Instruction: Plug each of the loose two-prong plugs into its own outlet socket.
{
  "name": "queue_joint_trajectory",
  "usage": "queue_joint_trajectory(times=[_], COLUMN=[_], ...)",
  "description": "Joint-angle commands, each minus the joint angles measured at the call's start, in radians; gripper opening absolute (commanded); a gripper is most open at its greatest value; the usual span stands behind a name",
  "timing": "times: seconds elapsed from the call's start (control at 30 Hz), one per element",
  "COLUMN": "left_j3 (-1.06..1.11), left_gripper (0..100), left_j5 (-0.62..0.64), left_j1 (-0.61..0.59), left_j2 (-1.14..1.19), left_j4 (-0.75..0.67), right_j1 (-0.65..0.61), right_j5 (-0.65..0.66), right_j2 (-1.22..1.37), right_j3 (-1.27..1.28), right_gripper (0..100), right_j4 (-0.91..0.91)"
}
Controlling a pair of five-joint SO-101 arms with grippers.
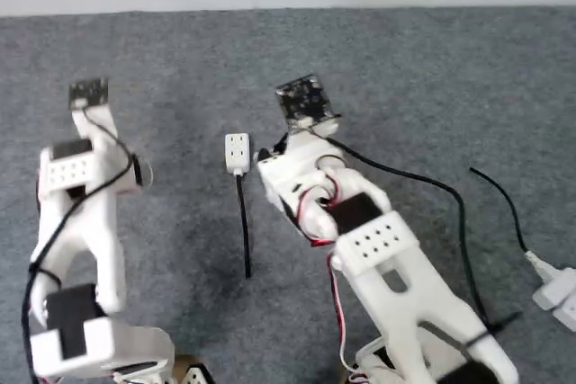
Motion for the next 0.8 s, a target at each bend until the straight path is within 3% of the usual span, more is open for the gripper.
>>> queue_joint_trajectory(times=[0.0, 0.17, 0.47, 0.77], left_j3=[0.147, 0.237, 0.223, 0.223], left_gripper=[2, 2, 2, 2], left_j5=[-0.063, -0.107, -0.114, -0.114], left_j1=[-0.015, -0.017, -0.017, -0.017], left_j2=[-0.097, -0.104, -0.087, -0.087], left_j4=[-0.172, -0.302, -0.301, -0.302], right_j1=[-0.018, -0.044, -0.039, 0.008], right_j5=[-0.029, -0.040, -0.038, -0.034], right_j2=[0.094, 0.282, 0.667, 0.806], right_j3=[-0.155, -0.341, -0.674, -0.806], right_gripper=[0.8, 0.8, 0.8, 0.8], right_j4=[-0.027, -0.027, -0.016, 0.033])
